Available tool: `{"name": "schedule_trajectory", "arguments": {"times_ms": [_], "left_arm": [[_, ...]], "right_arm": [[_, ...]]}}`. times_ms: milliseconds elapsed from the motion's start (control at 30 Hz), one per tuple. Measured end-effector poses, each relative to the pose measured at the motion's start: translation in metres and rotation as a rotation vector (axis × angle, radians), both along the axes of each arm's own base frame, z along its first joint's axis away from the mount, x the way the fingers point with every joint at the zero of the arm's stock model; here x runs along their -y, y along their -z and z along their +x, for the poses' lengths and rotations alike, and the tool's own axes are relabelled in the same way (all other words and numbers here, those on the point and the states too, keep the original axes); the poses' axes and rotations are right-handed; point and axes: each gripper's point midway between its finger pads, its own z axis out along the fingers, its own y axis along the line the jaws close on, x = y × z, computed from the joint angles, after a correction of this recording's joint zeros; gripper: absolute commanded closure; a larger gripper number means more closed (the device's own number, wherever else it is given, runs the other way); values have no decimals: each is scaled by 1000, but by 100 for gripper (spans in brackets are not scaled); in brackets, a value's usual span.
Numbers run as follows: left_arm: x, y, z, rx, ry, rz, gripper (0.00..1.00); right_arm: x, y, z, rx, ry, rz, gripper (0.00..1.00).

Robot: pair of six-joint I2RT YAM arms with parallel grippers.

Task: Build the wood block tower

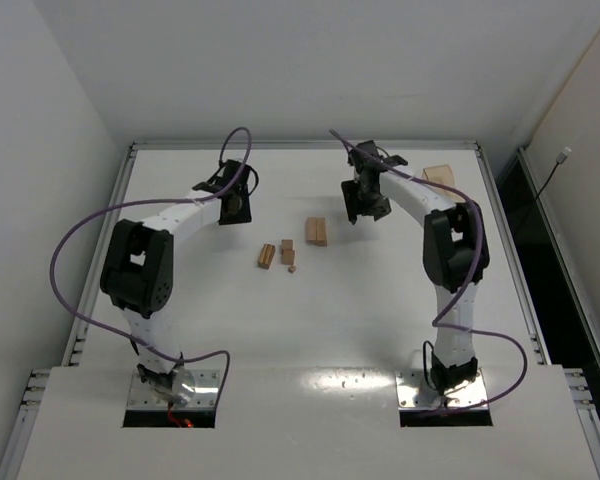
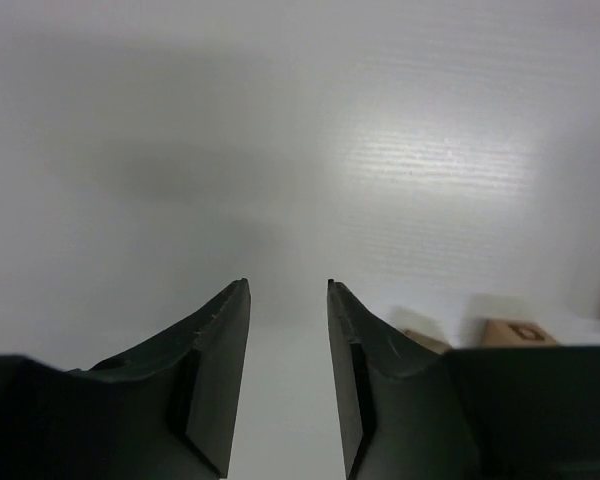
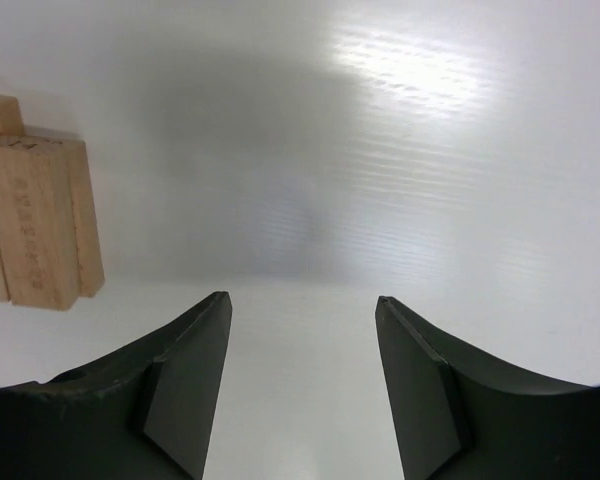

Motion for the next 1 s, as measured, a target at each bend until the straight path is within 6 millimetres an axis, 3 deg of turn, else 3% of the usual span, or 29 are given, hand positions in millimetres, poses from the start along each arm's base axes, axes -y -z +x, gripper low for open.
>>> {"name": "schedule_trajectory", "arguments": {"times_ms": [133,200,333,467,567,700,867,1000], "left_arm": [[-1,-12,-24,20,24,-35,58],[1,-21,-36,44,43,-58,49],[12,-33,-61,85,92,-104,48],[28,-28,-85,77,149,-135,48],[41,-19,-98,48,184,-144,48],[62,-15,-107,30,239,-151,48],[80,-2,-99,-7,262,-141,48],[84,16,-92,-47,251,-119,48]], "right_arm": [[12,-45,13,130,-39,-30,40],[16,-67,18,204,-70,-48,37],[25,-113,25,341,-145,-96,30],[35,-143,26,418,-189,-128,27],[46,-149,22,427,-191,-143,27],[61,-140,13,397,-177,-159,27],[70,-123,2,345,-169,-172,27],[73,-122,1,340,-164,-169,27]]}}
